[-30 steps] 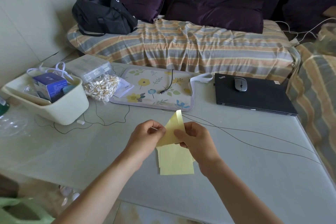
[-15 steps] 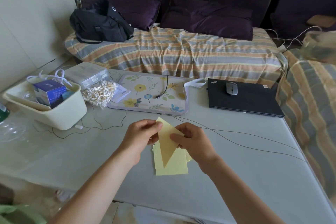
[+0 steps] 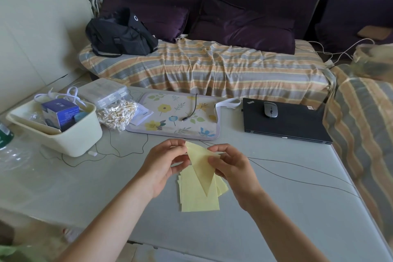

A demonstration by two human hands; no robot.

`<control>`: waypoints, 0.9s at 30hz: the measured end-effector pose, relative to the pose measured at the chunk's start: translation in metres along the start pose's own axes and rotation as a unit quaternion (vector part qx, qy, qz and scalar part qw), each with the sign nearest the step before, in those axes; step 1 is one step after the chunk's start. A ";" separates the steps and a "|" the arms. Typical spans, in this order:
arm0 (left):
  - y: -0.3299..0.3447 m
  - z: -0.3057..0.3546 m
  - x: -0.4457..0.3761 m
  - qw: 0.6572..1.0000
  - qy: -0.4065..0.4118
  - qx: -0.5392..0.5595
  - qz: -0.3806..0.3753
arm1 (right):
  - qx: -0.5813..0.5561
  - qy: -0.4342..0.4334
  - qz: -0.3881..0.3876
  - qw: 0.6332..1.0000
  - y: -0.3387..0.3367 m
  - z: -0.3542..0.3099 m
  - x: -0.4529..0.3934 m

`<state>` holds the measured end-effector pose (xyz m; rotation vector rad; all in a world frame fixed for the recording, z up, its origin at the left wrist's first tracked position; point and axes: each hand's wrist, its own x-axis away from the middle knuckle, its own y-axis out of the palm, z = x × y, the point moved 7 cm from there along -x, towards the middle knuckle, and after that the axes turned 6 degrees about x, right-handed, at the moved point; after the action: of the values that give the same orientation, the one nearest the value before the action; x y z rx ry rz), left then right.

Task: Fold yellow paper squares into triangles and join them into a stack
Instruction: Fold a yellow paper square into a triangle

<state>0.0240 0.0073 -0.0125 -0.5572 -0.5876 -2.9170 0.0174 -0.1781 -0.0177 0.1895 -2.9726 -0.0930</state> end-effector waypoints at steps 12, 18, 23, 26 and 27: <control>0.009 -0.015 0.005 0.993 -0.109 0.006 -0.054 | 0.075 -0.079 0.053 0.993 0.002 -0.013 0.003; 0.002 -0.017 0.001 0.997 -0.067 -0.024 -0.025 | 0.148 -0.112 0.047 0.981 0.006 -0.013 0.006; -0.006 -0.005 0.000 0.996 0.016 -0.081 0.020 | 0.208 -0.135 0.034 0.968 0.014 -0.014 0.009; -0.002 0.003 0.001 0.987 0.068 -0.148 -0.001 | 0.112 -0.056 0.022 0.992 0.014 -0.006 0.007; 0.002 0.004 0.002 0.982 0.076 -0.171 -0.023 | 0.096 -0.024 0.022 0.995 0.014 -0.004 0.007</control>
<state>0.0235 0.0072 -0.0074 -0.3518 -0.0786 -3.0856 0.0100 -0.1658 -0.0119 0.1458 -3.0296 0.1978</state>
